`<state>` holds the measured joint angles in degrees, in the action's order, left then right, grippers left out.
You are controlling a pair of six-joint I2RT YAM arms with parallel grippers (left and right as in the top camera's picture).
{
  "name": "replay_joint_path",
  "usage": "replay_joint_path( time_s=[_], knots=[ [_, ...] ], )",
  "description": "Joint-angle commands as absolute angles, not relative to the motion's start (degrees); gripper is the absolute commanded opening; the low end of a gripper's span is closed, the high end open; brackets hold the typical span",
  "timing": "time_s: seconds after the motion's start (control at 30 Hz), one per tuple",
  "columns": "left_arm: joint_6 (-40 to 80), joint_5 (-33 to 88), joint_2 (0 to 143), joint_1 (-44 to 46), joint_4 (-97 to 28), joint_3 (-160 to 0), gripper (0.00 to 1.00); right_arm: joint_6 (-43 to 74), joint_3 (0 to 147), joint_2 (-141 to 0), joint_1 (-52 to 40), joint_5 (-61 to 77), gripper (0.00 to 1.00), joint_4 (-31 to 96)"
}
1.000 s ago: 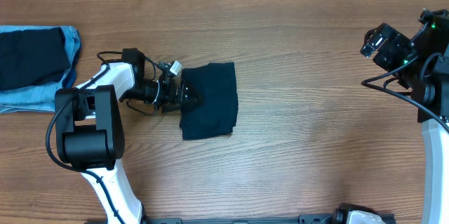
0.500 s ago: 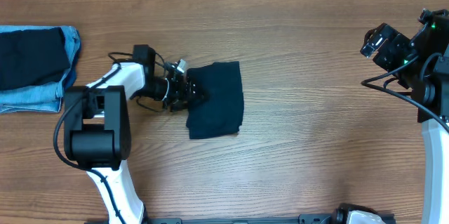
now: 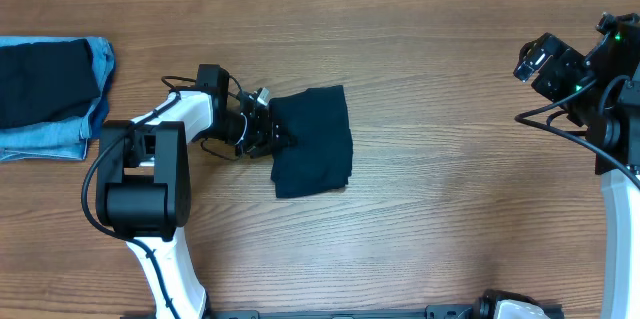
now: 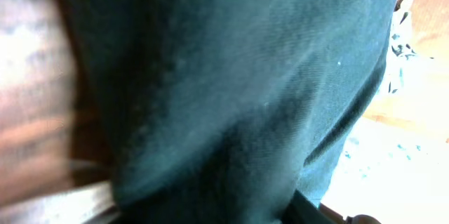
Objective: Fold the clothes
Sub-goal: 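Lift the teal bundle with the left gripper and carry it left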
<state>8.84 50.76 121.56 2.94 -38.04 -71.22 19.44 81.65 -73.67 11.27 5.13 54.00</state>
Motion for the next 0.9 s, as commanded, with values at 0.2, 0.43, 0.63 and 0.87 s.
replay_joint_path(
  time_s=[0.2,0.43,0.63,0.87],
  knots=[
    [7.7,46.7,125.3,3.4,-33.5,-69.4,0.11,19.0,82.6,-73.4,11.4,5.0,1.0,53.8],
    [7.7,52.3,124.0,3.3,-31.4,-69.6,0.06,19.0,82.6,-73.4,11.4,5.0,1.0,53.8],
    [8.5,52.4,117.0,3.4,-31.7,-69.6,0.04,19.0,82.6,-73.4,11.4,5.0,1.0,53.8],
    [12.2,51.2,106.4,3.4,-31.8,-69.6,0.04,19.0,82.6,-73.4,11.4,5.0,1.0,53.8]
  ],
)
